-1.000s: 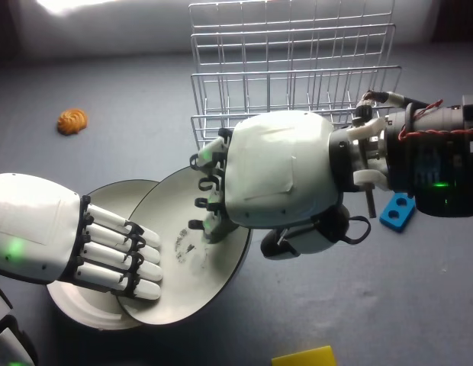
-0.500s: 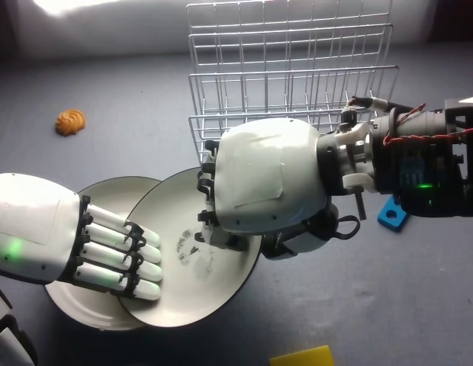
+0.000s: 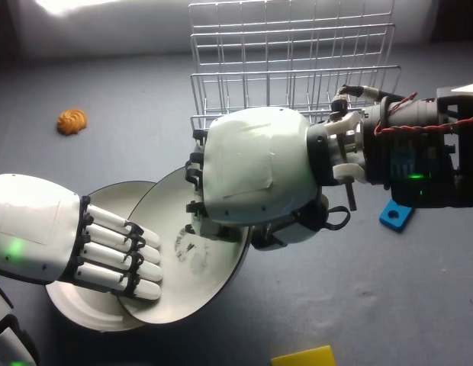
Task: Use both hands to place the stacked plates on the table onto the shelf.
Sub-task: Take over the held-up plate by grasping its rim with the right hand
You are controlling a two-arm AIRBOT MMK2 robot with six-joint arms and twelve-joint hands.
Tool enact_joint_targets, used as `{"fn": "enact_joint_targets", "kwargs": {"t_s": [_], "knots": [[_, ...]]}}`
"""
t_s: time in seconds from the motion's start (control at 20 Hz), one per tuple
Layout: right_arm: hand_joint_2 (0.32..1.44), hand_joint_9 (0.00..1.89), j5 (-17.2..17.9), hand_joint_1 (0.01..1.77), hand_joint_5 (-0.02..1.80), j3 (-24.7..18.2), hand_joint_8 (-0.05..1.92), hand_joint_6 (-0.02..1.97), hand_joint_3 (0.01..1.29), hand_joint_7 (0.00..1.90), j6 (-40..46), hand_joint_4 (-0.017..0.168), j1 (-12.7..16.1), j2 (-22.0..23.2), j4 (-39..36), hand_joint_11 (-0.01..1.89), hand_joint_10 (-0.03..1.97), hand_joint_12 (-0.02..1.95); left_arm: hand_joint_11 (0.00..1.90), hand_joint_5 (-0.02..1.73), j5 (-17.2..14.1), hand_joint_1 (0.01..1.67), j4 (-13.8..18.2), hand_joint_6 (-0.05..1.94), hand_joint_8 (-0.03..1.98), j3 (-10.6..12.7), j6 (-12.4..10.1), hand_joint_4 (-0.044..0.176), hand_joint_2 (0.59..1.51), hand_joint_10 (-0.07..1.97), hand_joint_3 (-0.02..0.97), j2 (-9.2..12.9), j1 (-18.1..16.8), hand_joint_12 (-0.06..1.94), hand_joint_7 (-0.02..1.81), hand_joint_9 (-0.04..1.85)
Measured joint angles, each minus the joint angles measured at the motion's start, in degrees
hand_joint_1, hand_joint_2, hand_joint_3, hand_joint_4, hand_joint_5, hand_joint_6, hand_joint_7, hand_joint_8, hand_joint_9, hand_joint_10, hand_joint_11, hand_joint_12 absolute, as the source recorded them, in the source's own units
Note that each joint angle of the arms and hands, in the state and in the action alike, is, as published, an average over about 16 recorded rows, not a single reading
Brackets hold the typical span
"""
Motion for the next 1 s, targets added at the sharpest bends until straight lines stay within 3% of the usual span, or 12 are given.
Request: {"fn": "enact_joint_targets", "kwargs": {"t_s": [0.25,0.7,1.0], "knots": [[0.99,0.88,-0.72,1.11,0.7,0.11,0.34,0.54,0.01,0.79,0.14,0.006,0.86,0.12,-0.12,0.54,0.02,0.88,0.01,-0.01,0.05,0.01,-0.26,-0.03,-0.02,0.08,-0.27,-0.007,1.088,0.0,0.022,-0.06,0.2,0.01,-0.01,0.01],[0.96,0.2,-1.48,1.02,0.17,-0.84,0.0,0.04,0.01,0.19,0.64,-0.006,0.76,1.92,-0.08,0.08,0.02,0.36,0.01,-0.01,-0.06,0.01,-0.71,-0.03,-0.02,0.3,-0.73,-0.007,1.085,0.0,0.021,-0.18,0.5,0.01,-0.01,-0.01],[0.92,0.02,-1.56,1.02,0.02,-1.23,0.01,0.02,0.01,0.02,-0.14,-0.006,-0.45,2.06,0.0,0.01,0.02,0.03,0.01,-0.01,-0.15,0.01,-0.81,-0.03,-0.02,0.4,-0.93,-0.007,1.082,0.0,0.021,-0.22,0.55,0.01,-0.01,-0.01]]}}
